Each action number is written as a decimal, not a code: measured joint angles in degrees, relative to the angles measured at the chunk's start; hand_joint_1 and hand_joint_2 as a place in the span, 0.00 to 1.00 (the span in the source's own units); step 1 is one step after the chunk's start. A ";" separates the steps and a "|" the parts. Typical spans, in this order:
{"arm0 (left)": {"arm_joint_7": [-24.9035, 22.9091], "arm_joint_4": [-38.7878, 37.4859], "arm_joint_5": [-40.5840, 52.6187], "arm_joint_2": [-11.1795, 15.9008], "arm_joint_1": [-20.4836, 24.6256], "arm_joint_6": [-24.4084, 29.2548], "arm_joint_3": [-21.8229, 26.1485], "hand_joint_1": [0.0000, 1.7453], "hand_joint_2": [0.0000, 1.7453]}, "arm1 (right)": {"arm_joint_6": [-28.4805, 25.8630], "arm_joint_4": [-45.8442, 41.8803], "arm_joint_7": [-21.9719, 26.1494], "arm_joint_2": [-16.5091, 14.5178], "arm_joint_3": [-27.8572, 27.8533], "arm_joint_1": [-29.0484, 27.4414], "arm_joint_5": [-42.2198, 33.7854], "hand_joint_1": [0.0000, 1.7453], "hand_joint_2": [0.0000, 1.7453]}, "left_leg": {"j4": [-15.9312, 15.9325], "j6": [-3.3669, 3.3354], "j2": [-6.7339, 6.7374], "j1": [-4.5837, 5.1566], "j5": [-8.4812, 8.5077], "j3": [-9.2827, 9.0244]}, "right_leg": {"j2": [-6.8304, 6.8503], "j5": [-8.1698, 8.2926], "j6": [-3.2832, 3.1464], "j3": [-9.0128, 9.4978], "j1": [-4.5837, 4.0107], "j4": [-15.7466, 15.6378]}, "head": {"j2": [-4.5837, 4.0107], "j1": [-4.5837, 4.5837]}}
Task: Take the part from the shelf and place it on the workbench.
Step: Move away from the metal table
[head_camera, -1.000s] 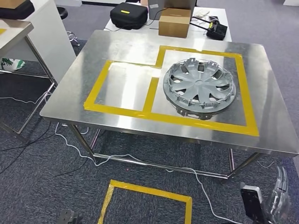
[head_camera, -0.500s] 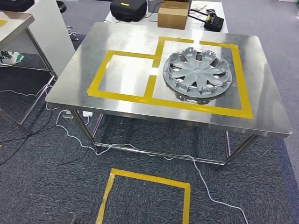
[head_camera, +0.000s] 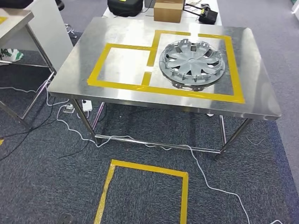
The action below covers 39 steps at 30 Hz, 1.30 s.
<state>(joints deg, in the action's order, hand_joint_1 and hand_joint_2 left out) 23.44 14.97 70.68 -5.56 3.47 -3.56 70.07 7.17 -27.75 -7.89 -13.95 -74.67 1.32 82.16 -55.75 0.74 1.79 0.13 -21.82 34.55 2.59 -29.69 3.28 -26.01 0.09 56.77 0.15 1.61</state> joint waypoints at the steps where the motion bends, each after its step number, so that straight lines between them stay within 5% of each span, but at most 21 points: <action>1: 0.01 0.00 0.10 0.03 0.00 -0.03 0.00 0.00 0.00 | 0.28 0.11 0.40 -0.04 -0.70 0.33 -0.80 0.00 0.00 | 0.00 0.31 0.46 0.00 0.38 0.00 | -0.22 -0.14 -0.47 0.15 -0.18 -0.85 | 0.00 0.02; 3: 0.02 0.00 0.20 0.11 0.06 -0.11 0.01 0.00 0.00 | 0.69 0.31 0.78 -0.08 -2.07 0.59 -1.82 0.00 0.00 | -0.20 1.03 0.87 -0.13 0.34 0.28 | -1.04 0.75 -1.60 -0.97 -0.17 -0.61 | -0.01 -0.04; 4: 0.02 0.00 0.23 0.12 0.02 -0.16 0.01 0.00 0.00 | 0.83 0.39 0.82 -0.09 -2.66 0.60 -2.14 0.00 0.00 | -1.18 1.37 0.53 -0.20 -1.17 0.76 | -1.38 1.42 -2.11 -1.64 -0.12 -0.62 | 0.00 -0.16; 7: 0.04 0.00 0.37 0.09 -0.10 -0.31 0.00 0.00 0.00 | 1.01 0.57 0.91 -0.10 -3.85 0.74 -2.65 0.00 0.00 | -10.15 1.88 -0.92 -0.27 -9.86 3.42 | -2.69 3.76 -2.92 -4.22 -0.07 -0.58 | 0.01 -0.51; 8: 0.05 0.00 0.43 0.09 -0.08 -0.34 0.00 0.00 0.00 | 1.02 0.67 0.91 -0.10 -4.15 0.78 -2.69 0.00 0.00 | -13.51 1.86 -1.09 -0.25 -11.50 4.03 | -3.20 4.54 -2.95 -5.15 -0.10 -0.54 | 0.01 -0.54; 10: 0.08 0.00 0.60 0.10 0.00 -0.35 0.00 0.00 0.00 | 1.06 0.92 0.82 -0.11 -4.67 0.81 -2.69 0.00 0.00 | -15.85 1.60 -1.31 -0.20 -10.74 3.04 | -4.29 6.05 -2.82 -7.06 -0.13 -0.48 | 0.01 -0.55; 12: 0.08 0.00 0.76 0.13 0.10 -0.35 0.00 0.00 0.00 | 1.10 1.18 0.74 -0.15 -5.14 0.91 -2.72 0.00 0.00 | -10.74 1.09 -2.40 -0.20 -7.92 -1.63 | -5.45 7.51 -2.55 -8.71 -0.11 -0.44 | 0.01 -0.56; 14: 0.08 0.00 0.83 0.20 0.26 -0.34 0.00 0.00 0.00 | 1.09 1.34 0.83 -0.22 -5.48 1.20 -2.80 0.00 0.00 | -2.69 0.57 -4.59 -0.25 -7.35 -7.45 | -6.55 8.80 -2.14 -10.06 -0.31 -0.21 | 0.01 -0.54; 16: 0.08 0.00 0.90 0.24 0.42 -0.33 0.00 0.00 0.00 | 1.03 1.40 1.24 -0.25 -5.69 1.37 -3.00 0.00 0.00 | 1.30 0.15 -5.49 -0.18 -7.87 -9.79 | -7.54 10.23 -1.58 -10.99 -0.46 -0.21 | 0.01 -0.50; 17: 0.08 -0.01 0.97 0.15 0.45 -0.33 0.00 0.00 0.00 | 1.01 1.42 1.50 -0.22 -5.85 1.31 -3.04 0.00 0.00 | 1.62 -0.14 -5.05 -0.23 -7.79 -9.50 | -7.93 10.91 -1.27 -11.35 -0.41 -0.34 | 0.01 -0.49; 19: 0.08 -0.01 1.16 0.11 0.43 -0.33 0.01 0.00 0.00 | 1.01 1.51 1.84 -0.20 -6.12 1.03 -2.61 0.00 0.00 | 1.44 -0.89 -3.99 -0.22 -6.74 -8.59 | -6.79 9.74 -0.70 -12.19 -0.30 0.53 | 0.01 -0.39; 23: 0.08 0.00 1.40 0.34 0.20 -0.34 0.02 0.00 0.00 | 1.35 1.89 2.09 -0.19 -6.08 1.16 -1.39 0.00 0.00 | 1.38 -1.55 -2.04 -0.23 -4.27 -5.83 | -3.21 -0.66 0.23 -15.53 -0.02 13.74 | 0.01 0.03; 24: 0.09 0.00 1.44 0.36 0.20 -0.34 0.02 0.00 0.00 | 1.41 1.98 2.17 -0.18 -6.03 1.25 -1.26 0.00 0.00 | 1.32 -1.47 -1.64 -0.23 -3.62 -4.99 | -3.08 -1.18 0.37 -15.45 0.03 16.29 | 0.01 0.06; 26: 0.14 0.00 1.52 0.37 0.23 -0.35 0.02 0.00 0.00 | 1.44 2.11 2.28 -0.16 -5.92 1.28 -1.04 0.00 0.00 | 1.10 -1.21 -1.11 -0.23 -2.40 -3.32 | -3.03 1.14 0.46 -12.52 0.08 15.92 | 0.01 0.06; 27: 0.16 0.00 1.57 0.36 0.28 -0.35 0.02 0.00 0.00 | 1.44 2.14 2.30 -0.16 -5.87 1.30 -0.96 0.00 0.00 | 0.92 -1.01 -0.97 -0.24 -1.83 -2.56 | -3.02 2.45 0.39 -9.46 0.08 12.80 | 0.01 0.05; 29: 0.22 0.00 1.68 0.35 0.40 -0.35 0.01 0.00 0.00 | 1.45 2.17 2.35 -0.15 -5.74 1.51 -0.83 0.00 0.00 | 0.51 -0.45 -0.87 -0.09 -0.85 -1.43 | -3.01 2.14 0.04 -2.66 0.02 4.14 | 0.01 0.08; 31: 0.29 0.00 1.83 0.37 0.54 -0.35 0.00 0.00 0.00 | 1.48 2.23 2.41 -0.13 -5.61 1.65 -0.77 0.00 0.00 | 0.34 0.17 -0.84 0.00 0.09 -0.98 | -3.03 0.59 -0.60 0.19 -0.17 -0.67 | 0.01 0.12; 34: 0.33 0.00 1.93 0.39 0.41 -0.35 0.01 0.00 0.00 | 1.51 2.29 2.36 -0.08 -5.57 1.46 -0.75 0.00 0.00 | -0.31 1.22 -0.98 -0.26 -0.30 -0.27 | -2.85 1.70 -2.14 -1.18 -0.25 -0.89 | 0.01 0.14; 36: 0.32 0.00 1.96 0.35 0.23 -0.36 0.01 0.00 0.00 | 1.51 2.31 2.30 -0.08 -5.57 1.42 -0.73 0.00 0.00 | -4.31 1.76 -1.17 -0.39 -5.19 1.29 | -2.74 3.11 -2.98 -2.60 -0.10 -0.99 | 0.01 -0.08; 38: 0.32 0.00 2.00 0.26 0.26 -0.38 0.00 0.00 0.00 | 1.62 2.31 2.30 -0.08 -5.57 1.39 -0.69 0.00 0.00 | -11.79 2.07 -1.24 -0.45 -10.65 3.36 | -2.77 4.59 -3.23 -4.42 -0.12 -0.90 | 0.01 -0.26; 39: 0.32 0.00 2.02 0.24 0.29 -0.39 0.00 0.00 0.00 | 1.73 2.31 2.30 -0.08 -5.57 1.36 -0.67 0.00 0.00 | -14.79 2.16 -1.26 -0.46 -11.63 3.82 | -2.78 5.33 -3.18 -5.37 -0.12 -0.82 | 0.01 -0.25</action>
<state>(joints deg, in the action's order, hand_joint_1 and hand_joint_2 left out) 23.76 14.97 72.70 -5.31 3.76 -3.96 70.07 8.90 -25.44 -5.58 -14.03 -80.24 2.68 81.49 -70.54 2.90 0.53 -0.33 -33.46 38.37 -0.19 -24.37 0.10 -31.38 -0.03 55.95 0.15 1.36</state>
